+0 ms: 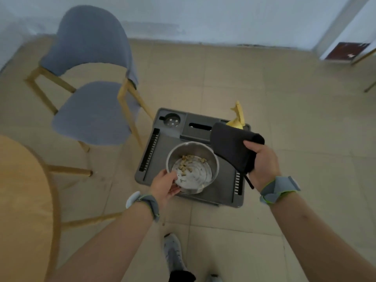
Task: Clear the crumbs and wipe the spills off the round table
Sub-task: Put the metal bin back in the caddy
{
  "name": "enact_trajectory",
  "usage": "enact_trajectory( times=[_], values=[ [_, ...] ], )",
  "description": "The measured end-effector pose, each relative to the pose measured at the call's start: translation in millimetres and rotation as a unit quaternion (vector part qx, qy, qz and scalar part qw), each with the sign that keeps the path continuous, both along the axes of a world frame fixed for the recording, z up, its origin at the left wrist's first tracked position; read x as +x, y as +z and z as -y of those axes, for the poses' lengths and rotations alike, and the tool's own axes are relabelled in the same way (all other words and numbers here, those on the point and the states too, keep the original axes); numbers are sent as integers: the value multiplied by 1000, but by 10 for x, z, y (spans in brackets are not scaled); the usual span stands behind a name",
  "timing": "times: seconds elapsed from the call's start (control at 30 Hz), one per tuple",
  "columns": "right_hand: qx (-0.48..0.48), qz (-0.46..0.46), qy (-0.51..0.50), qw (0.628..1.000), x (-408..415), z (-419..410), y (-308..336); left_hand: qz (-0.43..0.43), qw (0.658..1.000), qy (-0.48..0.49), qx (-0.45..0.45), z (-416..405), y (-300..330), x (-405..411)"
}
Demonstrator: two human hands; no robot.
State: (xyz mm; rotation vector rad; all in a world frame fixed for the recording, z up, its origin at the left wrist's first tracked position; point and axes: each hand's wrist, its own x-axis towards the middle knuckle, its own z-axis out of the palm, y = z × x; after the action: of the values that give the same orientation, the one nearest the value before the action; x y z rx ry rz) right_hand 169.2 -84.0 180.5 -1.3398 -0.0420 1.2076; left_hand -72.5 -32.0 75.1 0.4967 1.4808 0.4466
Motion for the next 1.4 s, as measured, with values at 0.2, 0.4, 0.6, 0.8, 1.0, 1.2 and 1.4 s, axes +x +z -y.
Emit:
enact_trajectory(
  times=[0.2, 0.4, 0.6, 0.8, 1.0, 1.2, 1.4],
  values=[
    [-19, 1, -50, 999, 110, -158, -309, -8, 999, -32, -19, -490, -286, 108],
    [-59, -4, -81, 995, 142, -246, -617, -37, 995, -82, -31, -741, -518, 168],
    [-78, -18, -91, 993, 236, -306, -833, -54, 991, -109, -52, -761, -663, 311],
    [-104, -24, -85, 991, 379, -350, -945, -199, 951, -236, 21, -761, -749, 285],
    [-115, -38, -79, 990, 488, -402, -985, -369, 834, -396, 108, -796, -598, 386],
    [-122, -41, -72, 989, 636, -381, -1043, -431, 797, -409, 106, -983, -436, 578],
    [-135, -55, -71, 987, 722, -349, -1111, -408, 798, -411, 170, -1198, -370, 958]
  ],
)
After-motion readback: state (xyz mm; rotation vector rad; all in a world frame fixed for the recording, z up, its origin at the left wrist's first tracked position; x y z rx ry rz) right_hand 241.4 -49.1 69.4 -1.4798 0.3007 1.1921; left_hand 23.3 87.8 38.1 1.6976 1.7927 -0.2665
